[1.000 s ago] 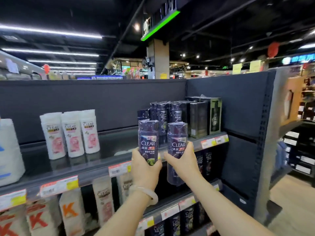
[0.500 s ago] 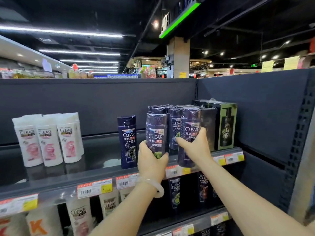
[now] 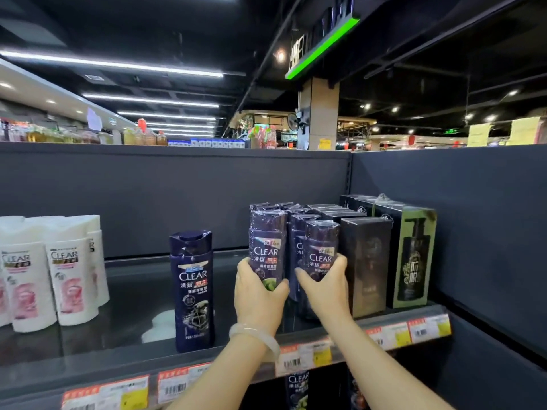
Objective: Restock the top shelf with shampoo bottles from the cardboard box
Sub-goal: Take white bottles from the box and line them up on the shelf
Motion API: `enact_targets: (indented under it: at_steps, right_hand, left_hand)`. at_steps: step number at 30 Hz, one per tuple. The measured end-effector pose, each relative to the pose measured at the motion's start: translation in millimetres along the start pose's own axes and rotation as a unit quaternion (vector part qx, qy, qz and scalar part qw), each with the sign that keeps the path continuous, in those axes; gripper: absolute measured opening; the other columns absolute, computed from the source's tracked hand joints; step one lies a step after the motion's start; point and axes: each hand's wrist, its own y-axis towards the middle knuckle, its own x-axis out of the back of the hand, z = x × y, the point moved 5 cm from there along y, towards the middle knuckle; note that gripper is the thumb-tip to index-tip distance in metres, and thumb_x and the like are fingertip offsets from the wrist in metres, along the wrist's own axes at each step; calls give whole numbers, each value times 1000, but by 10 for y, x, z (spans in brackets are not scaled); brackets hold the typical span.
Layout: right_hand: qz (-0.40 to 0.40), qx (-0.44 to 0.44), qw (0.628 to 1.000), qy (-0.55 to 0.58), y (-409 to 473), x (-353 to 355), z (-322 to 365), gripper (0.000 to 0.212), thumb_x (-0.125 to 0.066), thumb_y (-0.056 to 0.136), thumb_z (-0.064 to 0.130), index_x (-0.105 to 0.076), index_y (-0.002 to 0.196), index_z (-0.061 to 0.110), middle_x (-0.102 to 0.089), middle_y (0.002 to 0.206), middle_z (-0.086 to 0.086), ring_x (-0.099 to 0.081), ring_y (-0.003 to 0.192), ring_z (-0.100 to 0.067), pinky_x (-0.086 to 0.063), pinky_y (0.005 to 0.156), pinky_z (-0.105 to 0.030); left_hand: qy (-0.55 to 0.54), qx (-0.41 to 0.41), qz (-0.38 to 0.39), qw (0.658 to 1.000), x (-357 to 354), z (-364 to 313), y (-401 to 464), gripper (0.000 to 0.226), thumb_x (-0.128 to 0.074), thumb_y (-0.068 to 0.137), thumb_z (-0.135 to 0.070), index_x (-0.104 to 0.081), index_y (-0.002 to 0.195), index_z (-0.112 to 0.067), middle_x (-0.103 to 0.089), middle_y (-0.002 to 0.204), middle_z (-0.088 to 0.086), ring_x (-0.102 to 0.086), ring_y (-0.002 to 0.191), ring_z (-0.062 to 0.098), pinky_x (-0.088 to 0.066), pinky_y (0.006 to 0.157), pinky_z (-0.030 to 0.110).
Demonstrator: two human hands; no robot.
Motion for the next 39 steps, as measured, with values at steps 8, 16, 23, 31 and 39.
enact_targets:
  at_steps: [8,16,23,31,39]
  right_hand:
    - [7,14,999,-40,129,-90,-91,62,-75,72,20,-38,120,8,-49,114,-6,-52,104,-21,-46,87,-36]
    - [51,-13,987,-149,43,-82,-335,76,-74,75,27,-29,132,6,-41,132,-9,-41,123,-24,-40,99,-34]
    - [77,-37,975,-204,23,-66,-384,74,-70,78,37,-28,131,7,-42,133,-10,-44,122,-26,-42,94,-34]
    - [74,-35,975,-208,31,-75,-411,74,-71,77,36,-29,131,6,-45,130,-11,-47,119,-26,-45,92,-35]
    - [76,-47,975,-204,51,-86,-363,67,-71,77,35,-34,124,6,-46,127,-11,-48,116,-27,-44,89,-34]
  left_hand:
    - [-1,-3,-53,999,-186,-9,229,48,-75,72,-13,-40,104,-19,-58,106,4,-58,91,19,-45,75,29]
    - [5,13,-61,998,-289,118,255,56,-75,73,-13,-39,115,-13,-57,110,5,-57,97,21,-46,80,30]
    - [-4,21,-12,1000,-367,188,290,54,-69,74,-8,-33,113,-16,-47,116,5,-53,105,22,-48,89,36]
    - [-8,32,48,998,-440,252,365,57,-65,79,-5,-24,116,-20,-42,122,6,-51,104,18,-46,91,33]
    - [166,50,79,982,-403,333,383,70,-68,80,-23,-21,131,-10,-29,133,11,-30,127,26,-31,107,37]
